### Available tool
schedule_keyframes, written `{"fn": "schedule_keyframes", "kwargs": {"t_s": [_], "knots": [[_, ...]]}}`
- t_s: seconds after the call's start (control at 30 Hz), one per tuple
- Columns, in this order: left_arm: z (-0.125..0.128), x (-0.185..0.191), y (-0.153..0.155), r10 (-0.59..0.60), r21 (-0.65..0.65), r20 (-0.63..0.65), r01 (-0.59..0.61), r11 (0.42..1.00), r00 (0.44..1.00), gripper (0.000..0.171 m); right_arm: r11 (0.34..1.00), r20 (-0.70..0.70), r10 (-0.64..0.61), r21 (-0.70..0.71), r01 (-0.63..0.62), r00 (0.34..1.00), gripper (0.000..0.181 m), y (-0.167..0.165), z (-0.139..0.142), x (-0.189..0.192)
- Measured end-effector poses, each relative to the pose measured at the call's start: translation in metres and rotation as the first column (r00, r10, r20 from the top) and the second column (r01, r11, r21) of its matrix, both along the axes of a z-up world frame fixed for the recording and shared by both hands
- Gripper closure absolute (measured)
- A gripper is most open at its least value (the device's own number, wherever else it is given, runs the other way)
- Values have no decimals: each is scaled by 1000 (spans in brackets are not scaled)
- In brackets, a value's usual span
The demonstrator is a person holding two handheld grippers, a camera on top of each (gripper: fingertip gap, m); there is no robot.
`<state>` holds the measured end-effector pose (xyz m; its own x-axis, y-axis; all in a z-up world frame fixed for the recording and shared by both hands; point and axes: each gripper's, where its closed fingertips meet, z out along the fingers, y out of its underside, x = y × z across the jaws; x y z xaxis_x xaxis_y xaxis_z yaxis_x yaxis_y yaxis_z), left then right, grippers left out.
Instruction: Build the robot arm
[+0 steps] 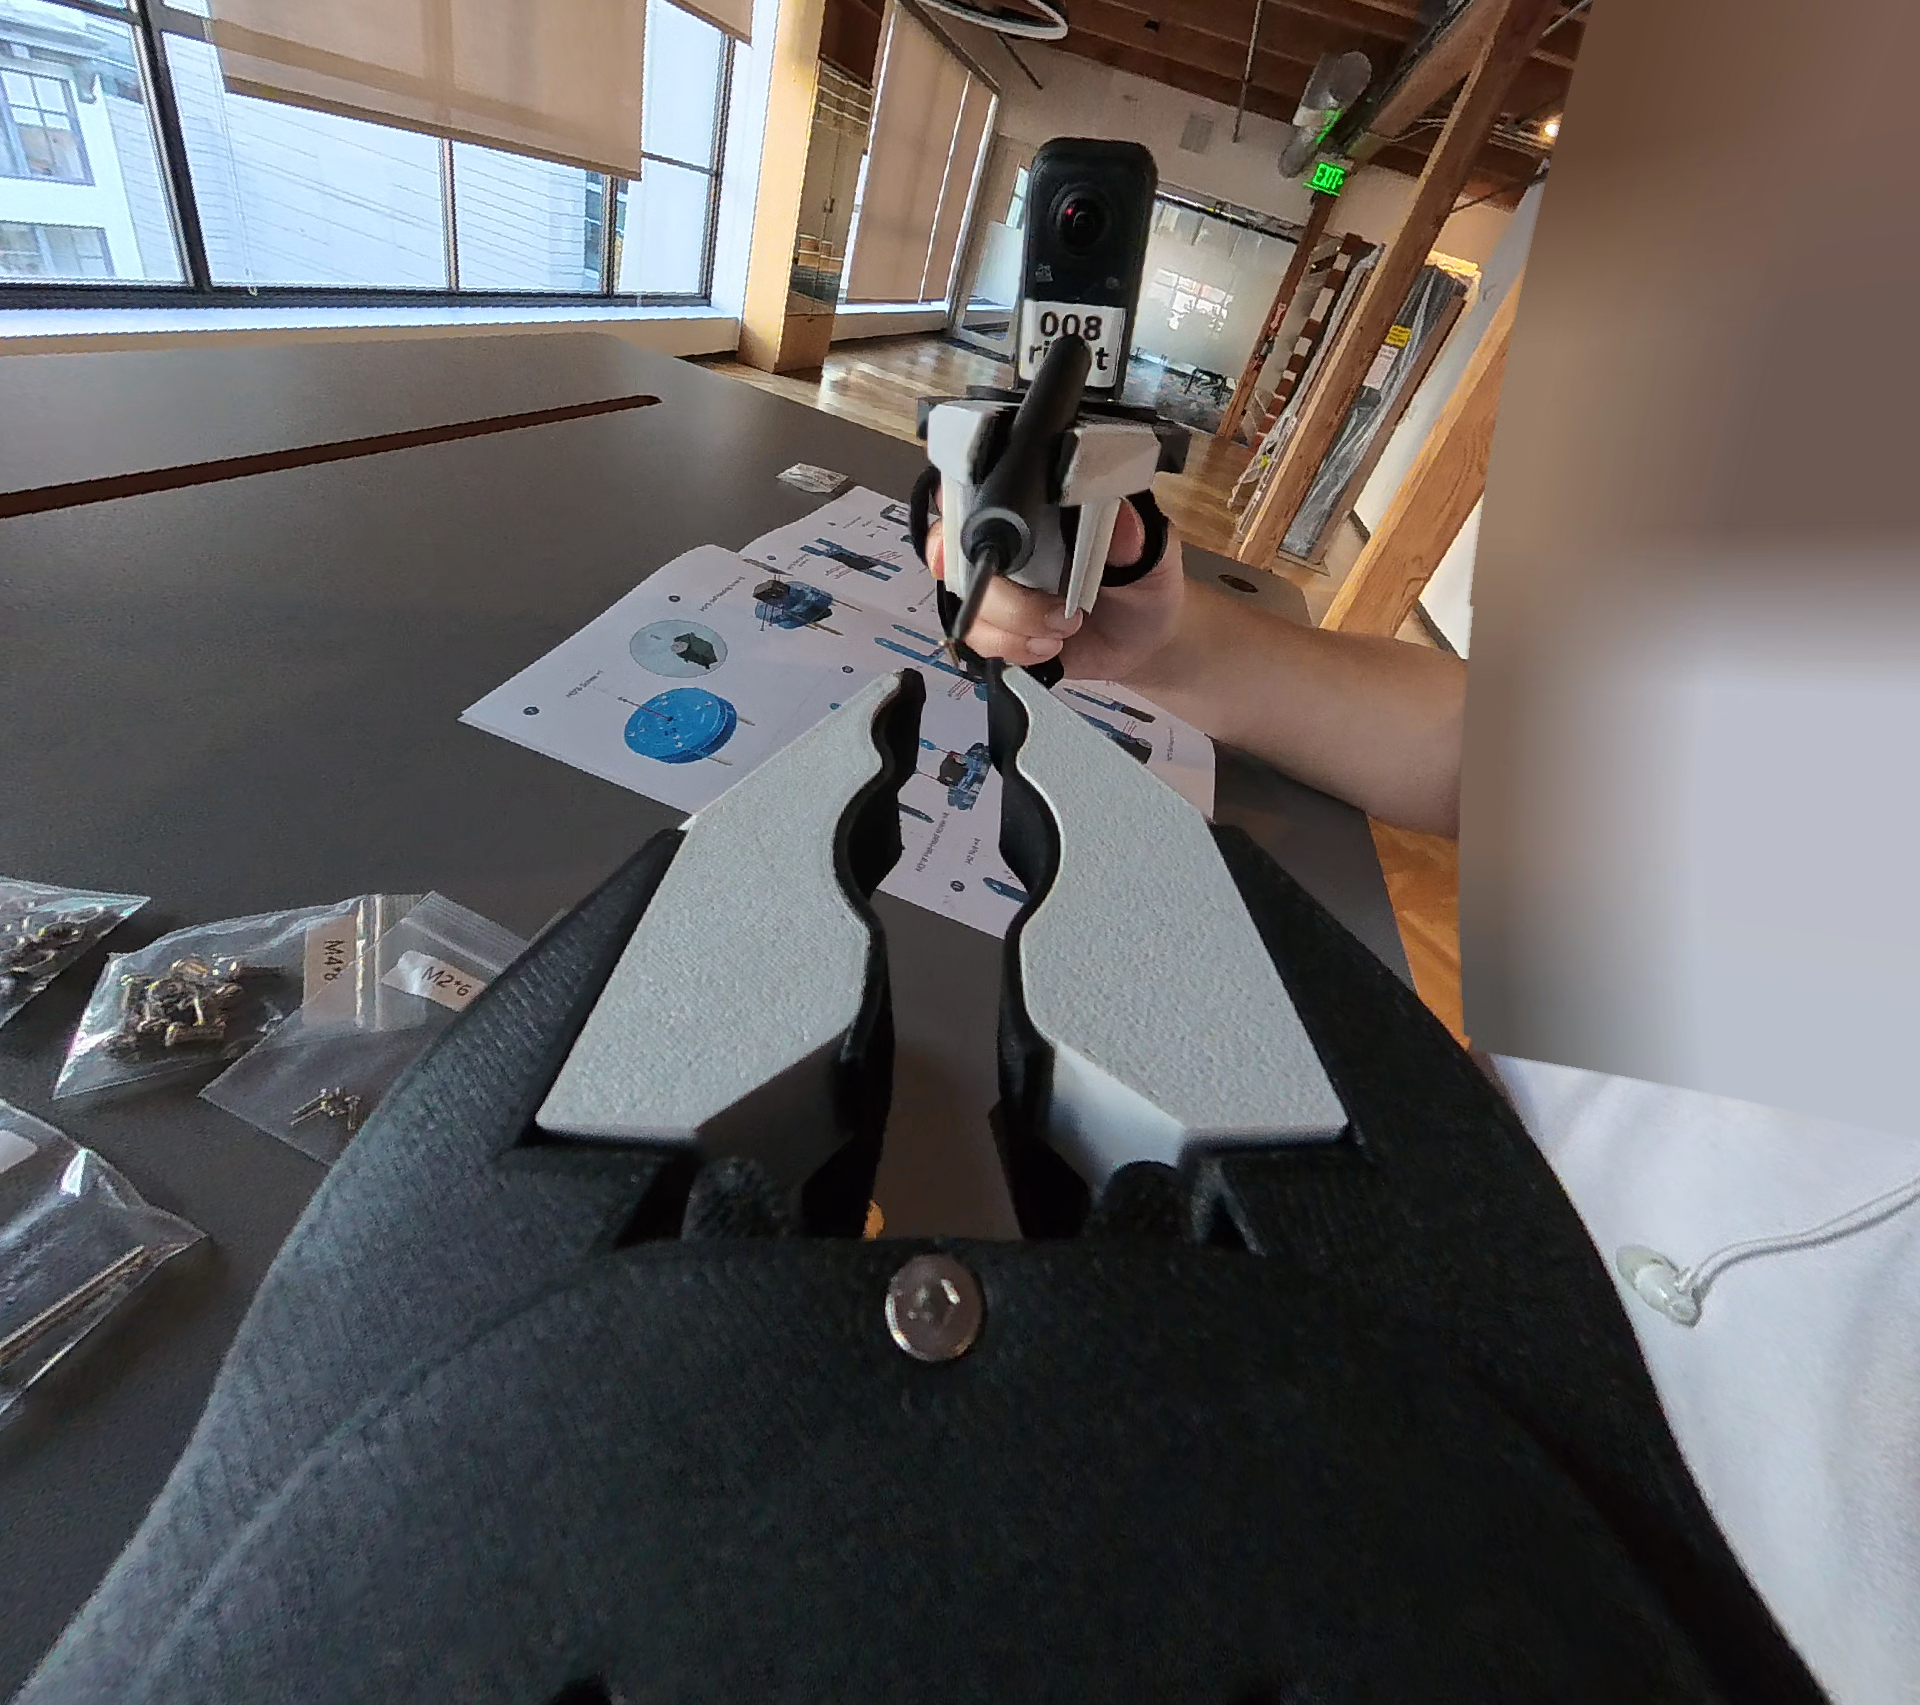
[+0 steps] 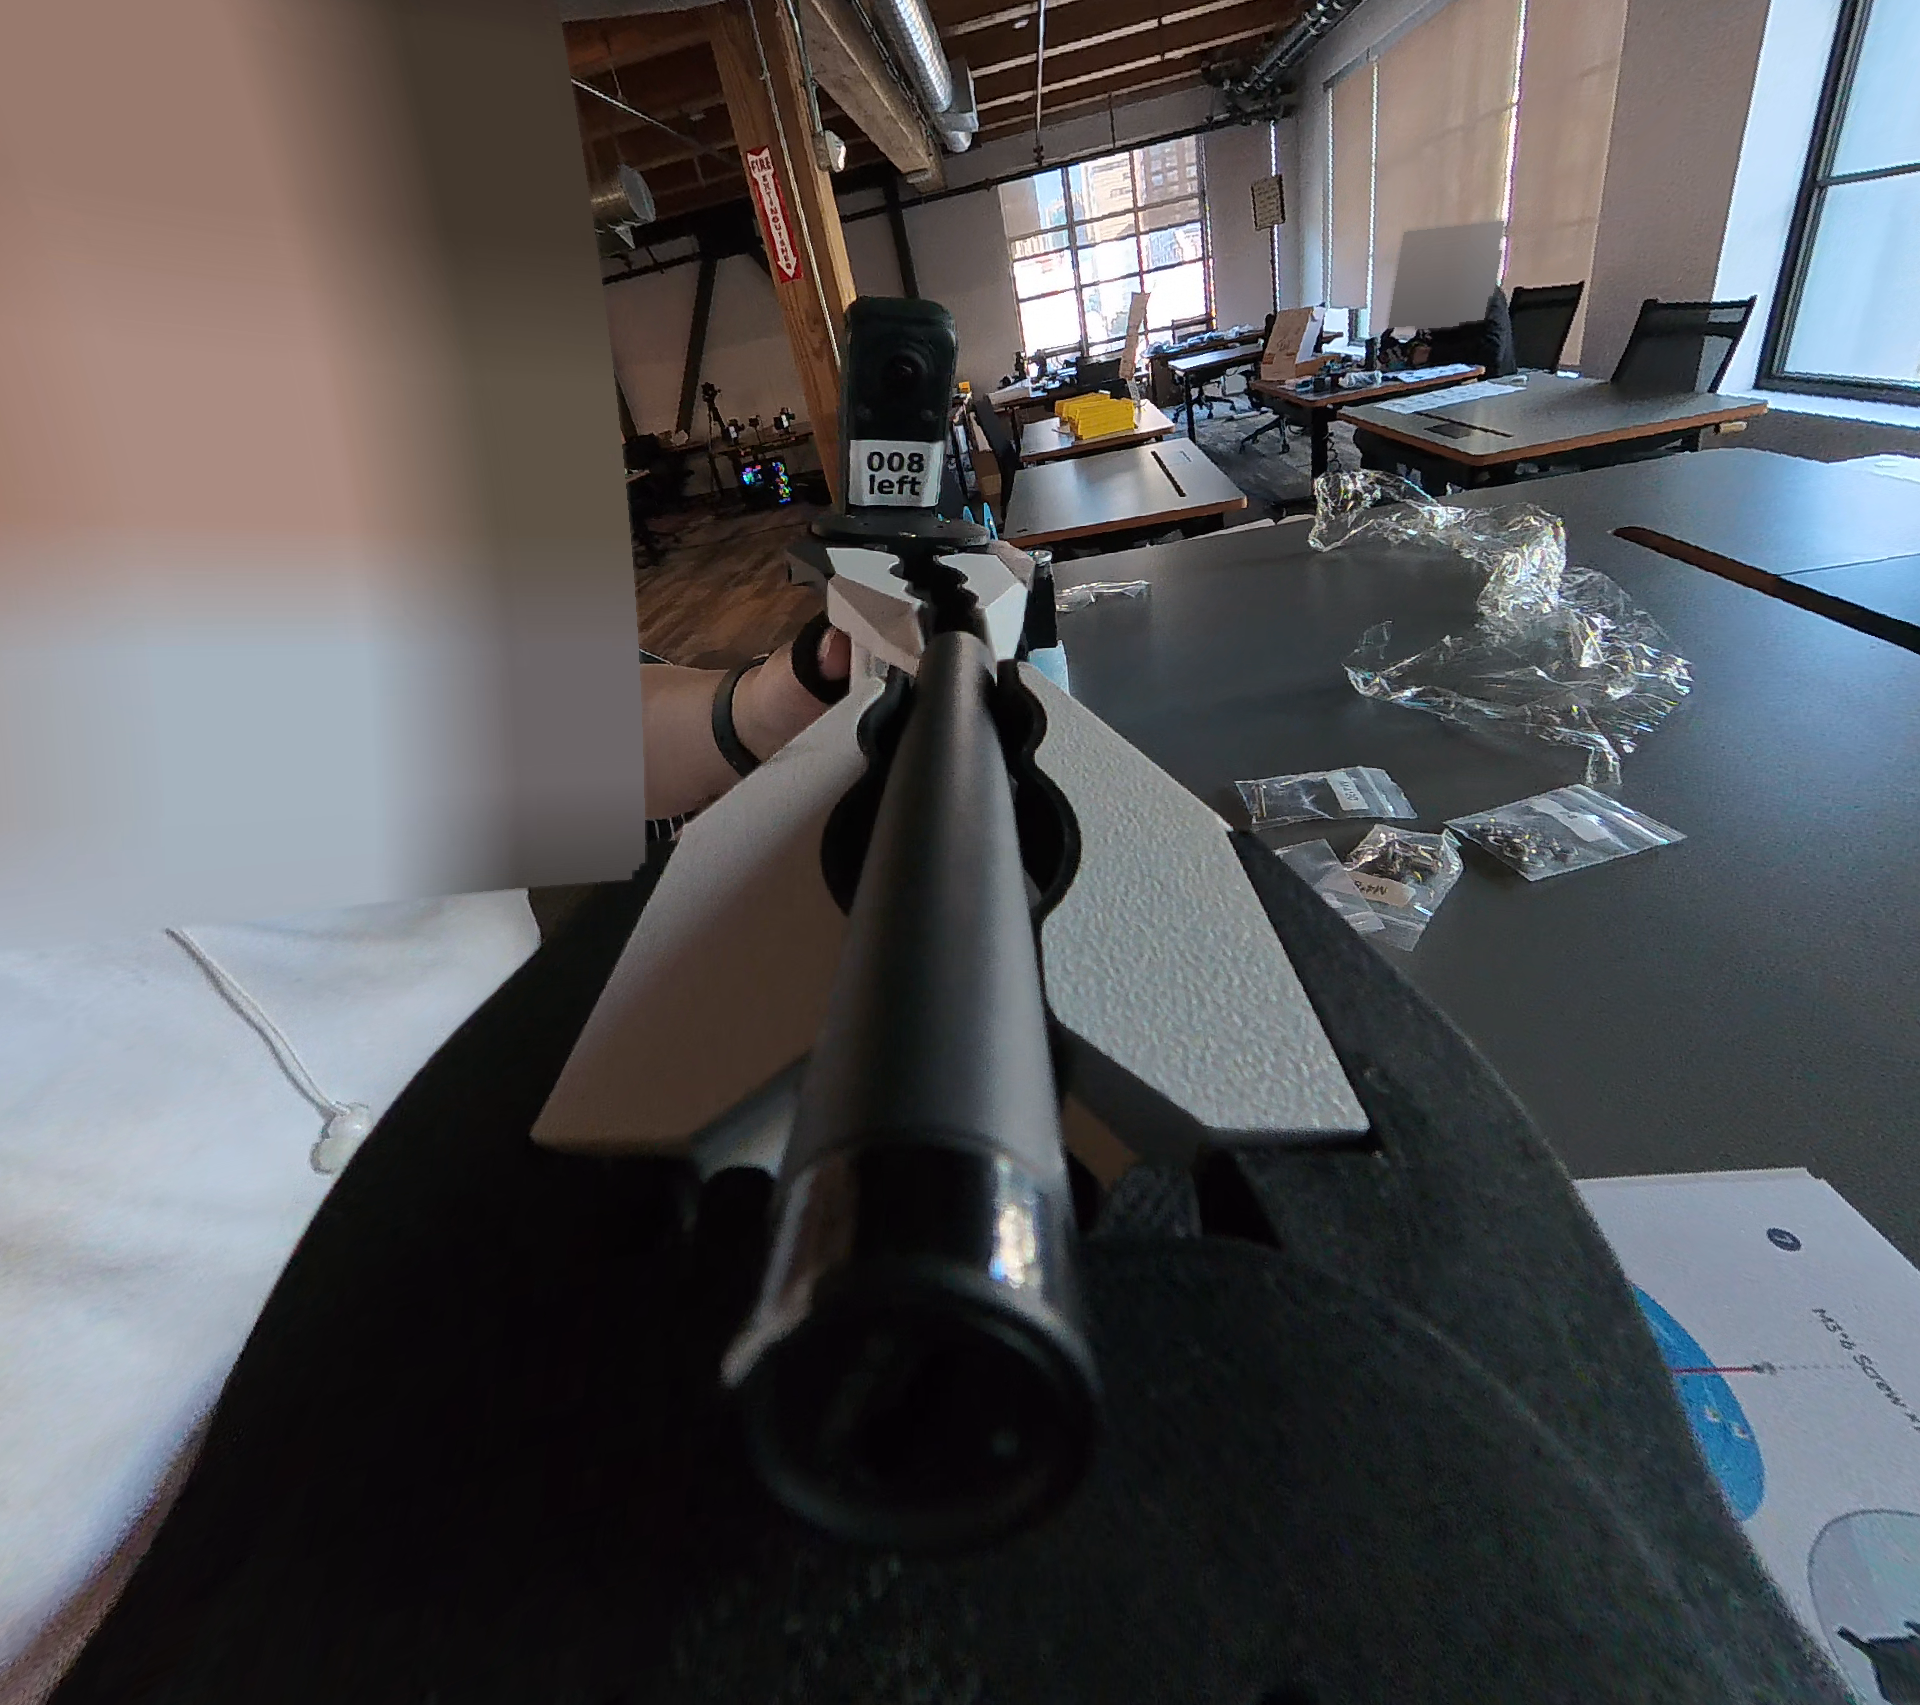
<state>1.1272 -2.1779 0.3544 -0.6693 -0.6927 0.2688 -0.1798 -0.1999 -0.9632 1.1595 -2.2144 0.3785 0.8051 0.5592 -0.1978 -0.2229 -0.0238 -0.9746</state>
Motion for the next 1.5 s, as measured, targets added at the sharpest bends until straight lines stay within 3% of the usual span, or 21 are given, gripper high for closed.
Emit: {"fn": "schedule_keyframes", "kwargs": {"t_s": [0.13, 0.37, 0.47, 0.57, 0.67, 0.83, 1.17, 1.5], "knots": [[4, -2, 0, 6, 20, 35, -7, 1000, 999, 171, 1000, 17, 9, 6, -9, 1000, 165, -1, 1, -3], [0, -5, -4, 5, 133, 62, -13, 991, 998, 171, 1000, 33, 28, -13, -27, 999, 165, -3, 0, -4], [-4, -12, -14, -66, 199, 68, 51, 979, 995, 171, 998, 100, 53, -35, -50, 994, 165, -11, 3, -10], [-19, -25, -33, -198, 269, -9, 193, 944, 980, 171, 991, 192, 120, -89, -105, 974, 165, -24, 1, -23], [-32, -39, -48, -343, 178, -162, 369, 912, 925, 171, 971, 248, 224, -137, -195, 942, 165, -40, -4, -38], [-39, -55, -63, -496, 40, -260, 522, 852, 829, 171, 948, 242, 294, -198, -250, 925, 165, -46, -15, -43], [-29, -61, -67, -563, -57, -227, 567, 822, 794, 171, 942, 251, 313, -202, -267, 916, 164, -50, -15, -46], [-29, -62, -68, -569, -62, -222, 571, 818, 792, 171, 938, 251, 330, -192, -287, 910, 165, -52, -13, -49]]}}
